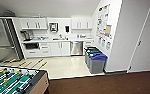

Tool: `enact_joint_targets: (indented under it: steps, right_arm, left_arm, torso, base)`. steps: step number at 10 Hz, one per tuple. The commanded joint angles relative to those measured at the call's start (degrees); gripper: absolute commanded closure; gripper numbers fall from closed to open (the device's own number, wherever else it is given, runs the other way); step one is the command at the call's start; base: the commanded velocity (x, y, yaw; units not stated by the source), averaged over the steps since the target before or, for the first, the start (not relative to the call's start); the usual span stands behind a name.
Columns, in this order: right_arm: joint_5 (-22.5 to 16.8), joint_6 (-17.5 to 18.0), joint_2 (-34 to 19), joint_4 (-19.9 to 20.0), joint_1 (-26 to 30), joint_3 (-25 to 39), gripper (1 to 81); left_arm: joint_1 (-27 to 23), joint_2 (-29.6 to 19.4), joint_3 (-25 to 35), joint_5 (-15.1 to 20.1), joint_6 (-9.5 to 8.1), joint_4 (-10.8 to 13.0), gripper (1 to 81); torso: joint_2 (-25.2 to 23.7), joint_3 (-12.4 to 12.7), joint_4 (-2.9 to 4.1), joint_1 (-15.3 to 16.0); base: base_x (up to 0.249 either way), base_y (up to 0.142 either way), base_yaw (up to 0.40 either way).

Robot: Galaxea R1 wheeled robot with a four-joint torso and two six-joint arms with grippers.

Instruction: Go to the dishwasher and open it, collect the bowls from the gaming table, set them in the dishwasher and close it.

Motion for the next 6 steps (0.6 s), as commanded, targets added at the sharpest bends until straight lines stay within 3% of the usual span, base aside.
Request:
enact_joint_targets:
  steps: [1,6]
  right_arm:
    - [-2.92,-0.26,-1.15,-0.10,2.69,0.80,1.0]
    - [-2.83,-0.35,0.96,-0.02,-0.03,-6.14,1.0]
  left_arm:
    - [-3.45,-1.74,0.50,3.11,0.39,-0.12,1.0]
    - [-1.35,-0.16,-4.25,2.76,0.39,0.14,1.0]
  torso:
    - [0.00,0.00,0.00,0.00]
    - [0.00,0.00,0.00,0.00]
  base:
    - [0.158,0.000,0.000]
    - [0.158,0.000,0.000]
